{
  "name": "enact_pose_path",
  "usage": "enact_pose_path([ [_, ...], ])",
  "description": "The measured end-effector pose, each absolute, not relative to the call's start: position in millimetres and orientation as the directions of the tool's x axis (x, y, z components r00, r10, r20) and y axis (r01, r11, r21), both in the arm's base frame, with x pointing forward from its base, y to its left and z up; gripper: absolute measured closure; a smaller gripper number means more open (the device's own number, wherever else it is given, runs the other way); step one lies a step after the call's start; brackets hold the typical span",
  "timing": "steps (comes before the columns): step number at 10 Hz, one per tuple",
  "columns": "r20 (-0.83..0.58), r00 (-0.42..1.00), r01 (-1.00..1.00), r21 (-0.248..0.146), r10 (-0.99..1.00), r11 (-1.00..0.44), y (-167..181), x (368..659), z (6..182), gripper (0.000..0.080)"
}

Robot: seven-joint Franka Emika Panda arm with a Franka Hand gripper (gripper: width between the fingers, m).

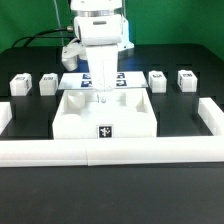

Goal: Assemble square table

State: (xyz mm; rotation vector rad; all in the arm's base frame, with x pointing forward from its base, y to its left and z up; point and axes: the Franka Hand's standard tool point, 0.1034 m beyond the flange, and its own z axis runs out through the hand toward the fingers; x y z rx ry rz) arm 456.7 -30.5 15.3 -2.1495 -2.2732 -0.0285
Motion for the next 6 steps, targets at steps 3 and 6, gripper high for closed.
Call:
enact_pose_path([
  [3, 0.021, -0.054, 0.999, 0.004, 0.998, 0.053, -31.0, 456.7, 15.2, 0.0742],
  [6, 0.021, -0.053, 0.999, 0.004, 0.998, 0.053, -31.0, 456.7, 15.2, 0.0742],
])
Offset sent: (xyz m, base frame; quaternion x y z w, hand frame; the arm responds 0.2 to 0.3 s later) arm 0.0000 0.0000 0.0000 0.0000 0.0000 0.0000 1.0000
